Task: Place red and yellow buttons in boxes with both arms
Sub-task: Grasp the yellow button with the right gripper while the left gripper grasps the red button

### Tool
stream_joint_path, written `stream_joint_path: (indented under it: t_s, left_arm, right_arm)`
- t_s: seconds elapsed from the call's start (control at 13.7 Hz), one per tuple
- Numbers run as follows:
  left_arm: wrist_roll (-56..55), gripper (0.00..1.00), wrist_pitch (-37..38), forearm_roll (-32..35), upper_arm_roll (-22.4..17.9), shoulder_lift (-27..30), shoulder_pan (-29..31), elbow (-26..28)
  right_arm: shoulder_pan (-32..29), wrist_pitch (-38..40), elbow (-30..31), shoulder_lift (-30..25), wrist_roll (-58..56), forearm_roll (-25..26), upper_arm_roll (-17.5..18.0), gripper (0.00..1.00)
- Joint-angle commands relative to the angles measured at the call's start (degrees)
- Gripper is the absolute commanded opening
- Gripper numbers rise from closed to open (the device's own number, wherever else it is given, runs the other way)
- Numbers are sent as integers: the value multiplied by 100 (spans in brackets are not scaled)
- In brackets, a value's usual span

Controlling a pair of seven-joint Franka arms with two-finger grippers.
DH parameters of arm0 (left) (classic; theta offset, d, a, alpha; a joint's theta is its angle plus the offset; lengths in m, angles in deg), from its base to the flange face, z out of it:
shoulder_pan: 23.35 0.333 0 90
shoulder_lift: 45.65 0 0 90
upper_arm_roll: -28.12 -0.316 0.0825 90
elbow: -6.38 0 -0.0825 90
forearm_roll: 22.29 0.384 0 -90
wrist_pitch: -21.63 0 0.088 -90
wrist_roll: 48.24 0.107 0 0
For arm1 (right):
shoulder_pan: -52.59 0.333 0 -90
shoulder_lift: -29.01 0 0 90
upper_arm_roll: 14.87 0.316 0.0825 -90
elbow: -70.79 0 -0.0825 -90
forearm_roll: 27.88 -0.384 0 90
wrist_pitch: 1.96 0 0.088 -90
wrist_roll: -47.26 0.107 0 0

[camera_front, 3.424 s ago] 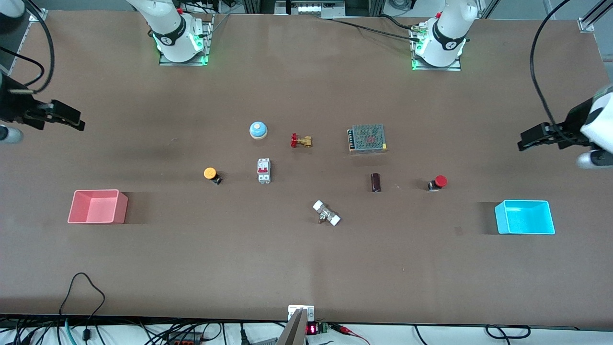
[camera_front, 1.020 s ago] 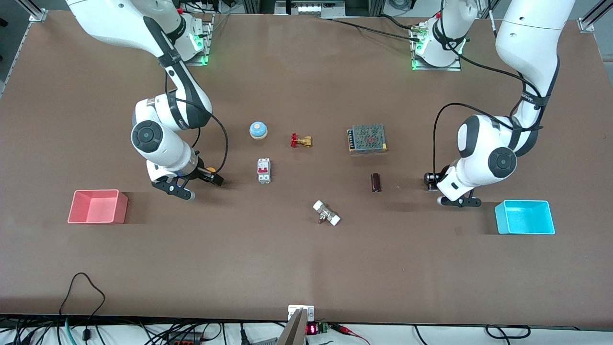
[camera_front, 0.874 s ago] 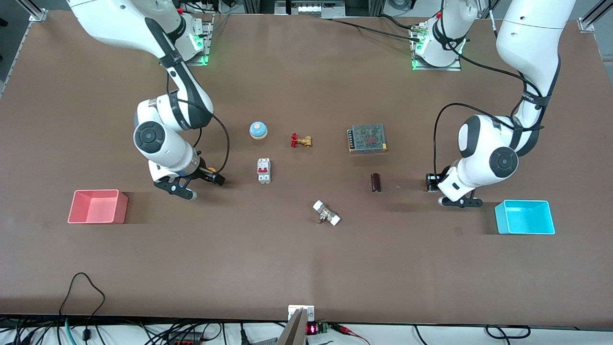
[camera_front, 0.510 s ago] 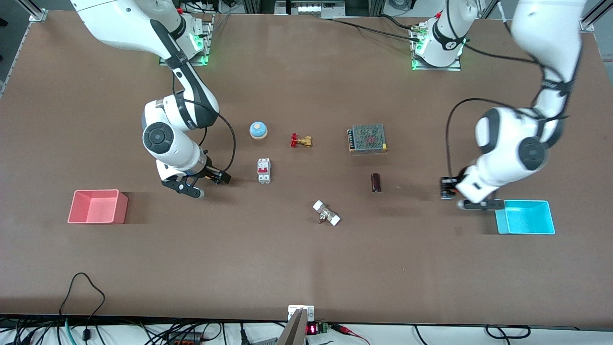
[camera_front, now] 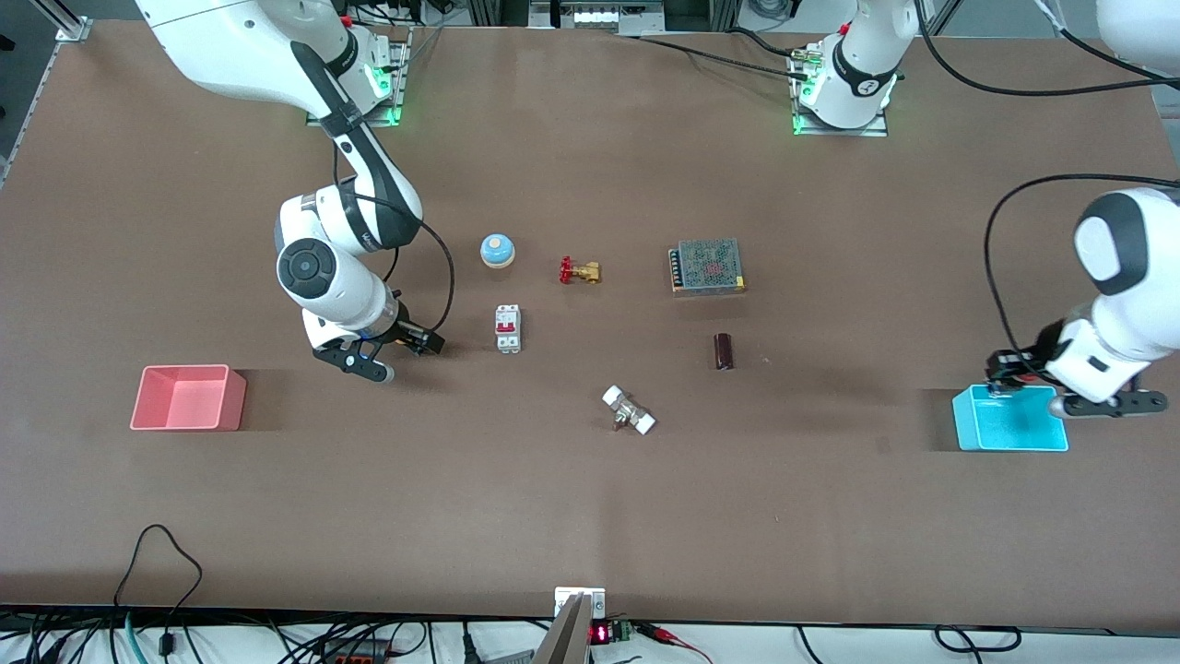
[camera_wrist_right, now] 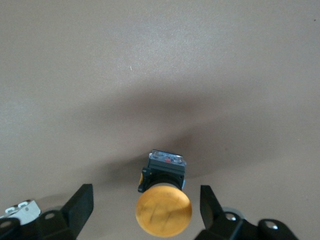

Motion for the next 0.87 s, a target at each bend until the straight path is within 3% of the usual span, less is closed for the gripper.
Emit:
stream_joint_path:
  t_s: [0.0, 0.29, 0.8]
  left_arm:
    - [570, 22, 111, 58, 64, -820, 299, -983]
    - [842, 22, 120, 58, 64, -1331, 343, -1424]
    - [1178, 24, 550, -117, 64, -1762, 545, -1706]
  right_arm:
    - [-18, -101, 14, 46, 17, 32, 18, 63]
    - [-18, -101, 5, 46, -10, 41, 18, 36]
    - [-79, 12, -144, -120, -333, 41, 9, 29]
